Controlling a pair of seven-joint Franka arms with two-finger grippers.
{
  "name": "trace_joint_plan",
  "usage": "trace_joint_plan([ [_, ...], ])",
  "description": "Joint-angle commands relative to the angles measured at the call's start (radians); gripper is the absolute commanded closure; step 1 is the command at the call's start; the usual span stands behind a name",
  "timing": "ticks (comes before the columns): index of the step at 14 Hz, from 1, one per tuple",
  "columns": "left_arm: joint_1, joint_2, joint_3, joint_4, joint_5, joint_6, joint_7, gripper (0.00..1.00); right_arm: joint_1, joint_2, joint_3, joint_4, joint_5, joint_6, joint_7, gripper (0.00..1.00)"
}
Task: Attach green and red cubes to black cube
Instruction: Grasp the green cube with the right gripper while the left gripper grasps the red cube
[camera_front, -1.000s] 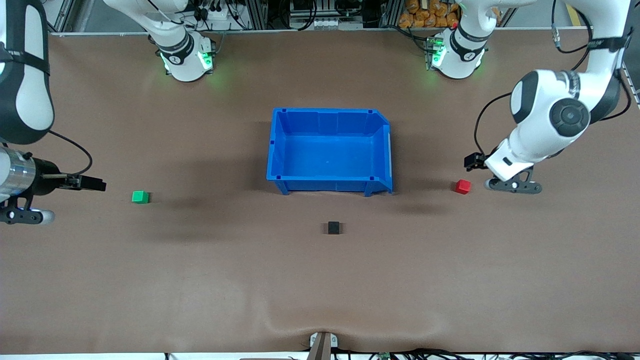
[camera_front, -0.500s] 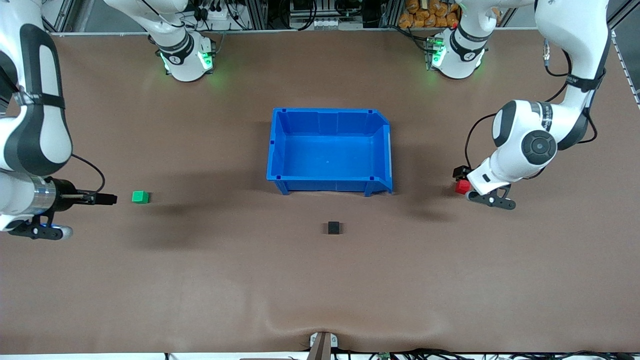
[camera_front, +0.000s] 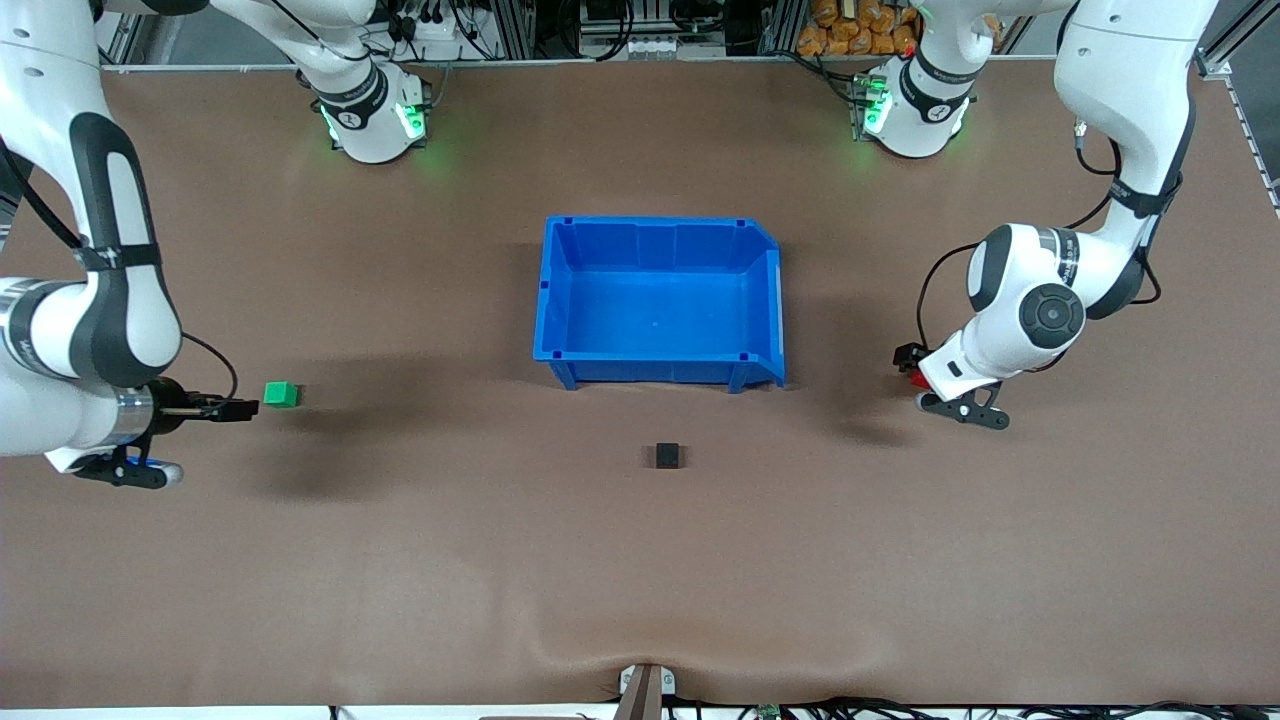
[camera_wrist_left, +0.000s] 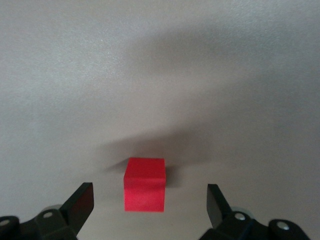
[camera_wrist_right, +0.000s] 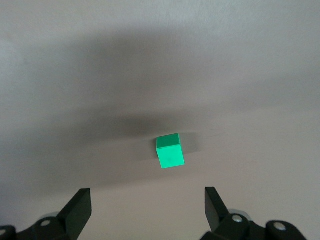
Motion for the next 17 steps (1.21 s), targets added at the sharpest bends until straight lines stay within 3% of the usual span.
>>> trace_joint_plan([
  [1,0.02,0.022,-0.002,0.012,0.018,0.011,0.012,0.0,-0.015,0.021,0.012,-0.025,0.009,0.022,0.002,0.0],
  [9,0.015,0.06,-0.002,0.028,0.038,0.012,-0.003,0.03,-0.035,0.13,0.012,-0.034,-0.005,0.104,-0.078,0.0],
  [11,0.012,0.06,-0.002,0.026,0.038,0.012,-0.011,0.41,-0.034,0.132,0.012,-0.057,-0.005,0.104,-0.081,0.1],
  [13,0.009,0.06,-0.002,0.022,0.039,0.003,-0.046,0.96,-0.034,0.132,0.012,-0.074,-0.007,0.114,-0.083,0.12],
  [17,0.006,0.06,-0.004,0.022,0.038,-0.003,-0.062,1.0,-0.037,0.135,0.011,-0.104,-0.008,0.137,-0.11,0.36],
])
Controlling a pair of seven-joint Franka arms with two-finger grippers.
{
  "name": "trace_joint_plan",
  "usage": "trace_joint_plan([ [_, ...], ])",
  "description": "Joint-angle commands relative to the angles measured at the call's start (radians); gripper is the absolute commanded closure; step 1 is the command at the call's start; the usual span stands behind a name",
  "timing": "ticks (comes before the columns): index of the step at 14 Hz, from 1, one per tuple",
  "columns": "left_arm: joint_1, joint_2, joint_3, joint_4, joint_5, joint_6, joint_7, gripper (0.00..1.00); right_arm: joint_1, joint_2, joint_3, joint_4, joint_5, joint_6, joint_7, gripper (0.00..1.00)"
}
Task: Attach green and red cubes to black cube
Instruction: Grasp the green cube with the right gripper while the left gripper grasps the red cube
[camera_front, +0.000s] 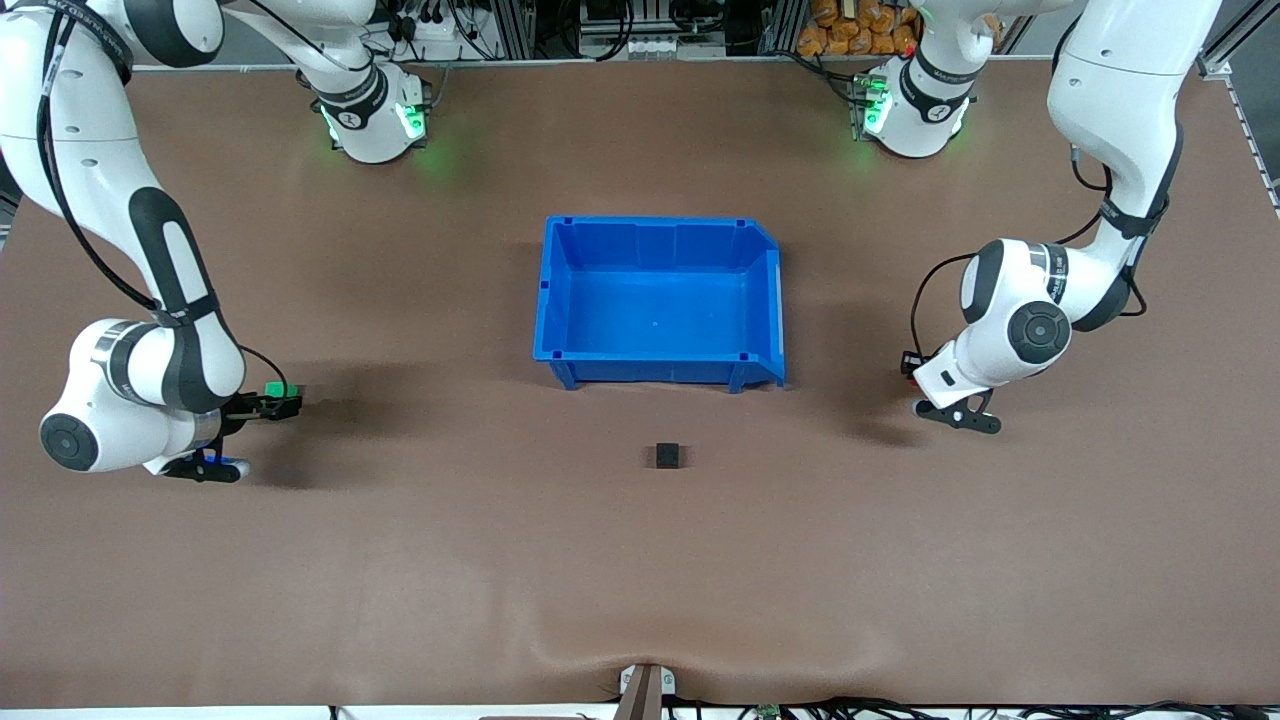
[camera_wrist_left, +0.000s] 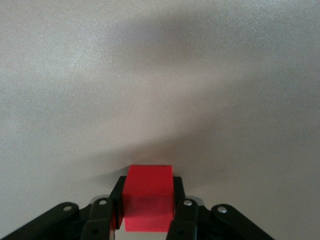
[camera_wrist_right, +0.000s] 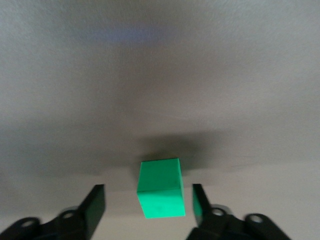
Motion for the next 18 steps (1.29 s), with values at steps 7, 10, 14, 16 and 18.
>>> trace_joint_plan([
  [7,-0.006,-0.027,-0.008,0.028,0.019,-0.011,-0.268,1.0,-0.033,0.009,0.014,-0.027,-0.016,0.058,-0.063,1.0],
  [10,-0.003,-0.041,-0.012,0.047,0.01,-0.013,-0.364,1.0,-0.029,0.009,0.014,-0.016,-0.006,0.055,-0.029,1.0],
  [14,-0.007,-0.034,-0.04,0.187,0.001,-0.184,-0.556,1.0,-0.018,0.002,0.023,0.053,0.006,-0.021,0.179,1.0],
  [16,-0.009,-0.03,-0.064,0.268,0.001,-0.269,-0.682,1.0,-0.003,0.002,0.027,0.086,0.018,-0.04,0.25,1.0],
  [18,-0.019,-0.018,-0.087,0.317,-0.001,-0.286,-0.798,1.0,0.008,0.002,0.027,0.106,0.099,-0.04,0.289,1.0],
])
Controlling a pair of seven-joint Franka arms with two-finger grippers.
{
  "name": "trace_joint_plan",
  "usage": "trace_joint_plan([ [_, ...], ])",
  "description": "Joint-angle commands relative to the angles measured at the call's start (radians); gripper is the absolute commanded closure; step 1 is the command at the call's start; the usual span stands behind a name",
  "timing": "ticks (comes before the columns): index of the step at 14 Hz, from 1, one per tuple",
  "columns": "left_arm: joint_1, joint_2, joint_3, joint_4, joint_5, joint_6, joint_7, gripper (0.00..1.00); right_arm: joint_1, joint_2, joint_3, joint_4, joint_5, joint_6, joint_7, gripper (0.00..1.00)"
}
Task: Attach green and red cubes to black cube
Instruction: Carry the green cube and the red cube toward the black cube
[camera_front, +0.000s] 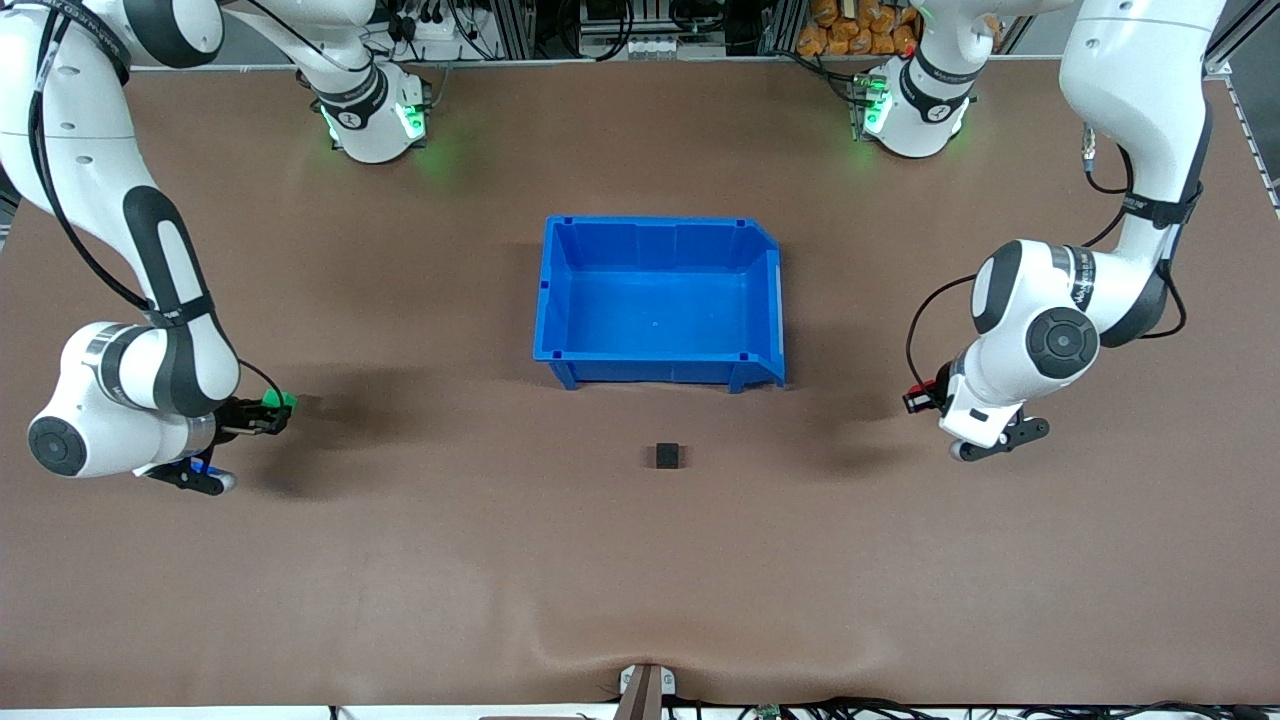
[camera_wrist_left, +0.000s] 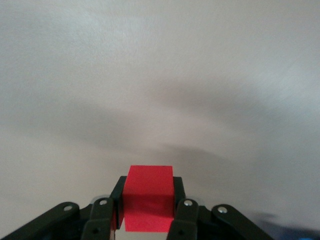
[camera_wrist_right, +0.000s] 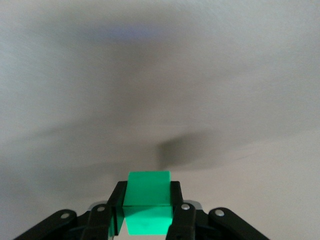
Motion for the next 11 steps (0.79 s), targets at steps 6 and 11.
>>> trace_joint_plan([
  [6,-0.088,0.064,-0.02,0.164,-0.079,-0.04,-0.488,1.0,0.098,-0.004,0.005,0.075,0.126,-0.027,0.312,1.0],
  [11,-0.168,0.183,-0.02,0.326,-0.111,-0.04,-0.907,1.0,0.193,-0.002,0.003,0.097,0.203,-0.021,0.556,1.0],
])
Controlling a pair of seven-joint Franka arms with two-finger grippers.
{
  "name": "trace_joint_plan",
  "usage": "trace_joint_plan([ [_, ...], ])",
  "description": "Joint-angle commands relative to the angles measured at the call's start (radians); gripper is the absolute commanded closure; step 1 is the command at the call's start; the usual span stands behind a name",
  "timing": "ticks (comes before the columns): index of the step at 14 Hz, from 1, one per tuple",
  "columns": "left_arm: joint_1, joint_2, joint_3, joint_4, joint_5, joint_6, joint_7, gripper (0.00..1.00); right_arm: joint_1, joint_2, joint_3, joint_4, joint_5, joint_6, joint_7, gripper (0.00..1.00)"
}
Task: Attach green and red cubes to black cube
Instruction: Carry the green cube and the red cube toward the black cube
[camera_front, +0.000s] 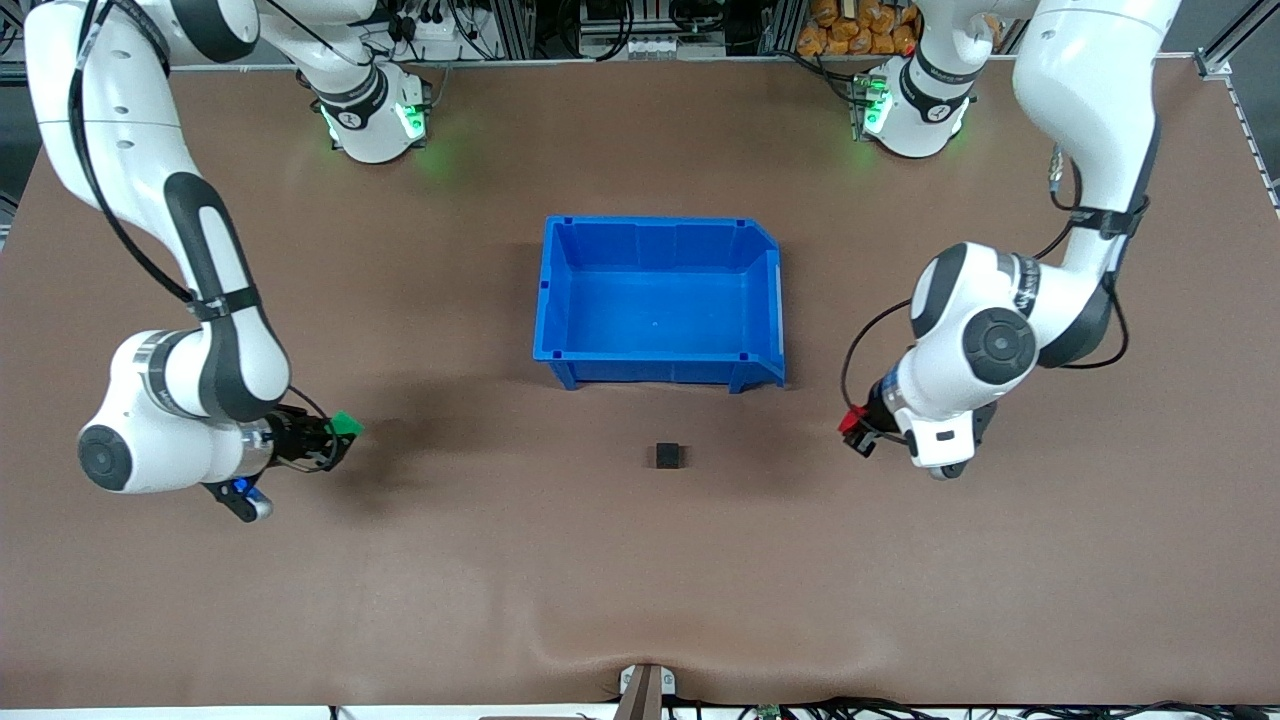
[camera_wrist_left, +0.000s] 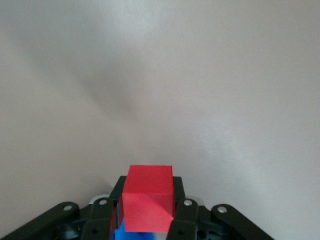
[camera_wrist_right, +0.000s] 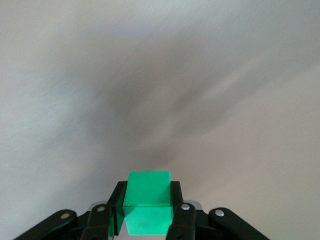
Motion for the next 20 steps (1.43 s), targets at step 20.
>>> trace_joint_plan([
  [20,-0.22,0.357,0.012,0.303,-0.117,0.027,-0.582,1.0,0.308,0.141,-0.006,0.16,0.123,0.328,0.795,1.0],
])
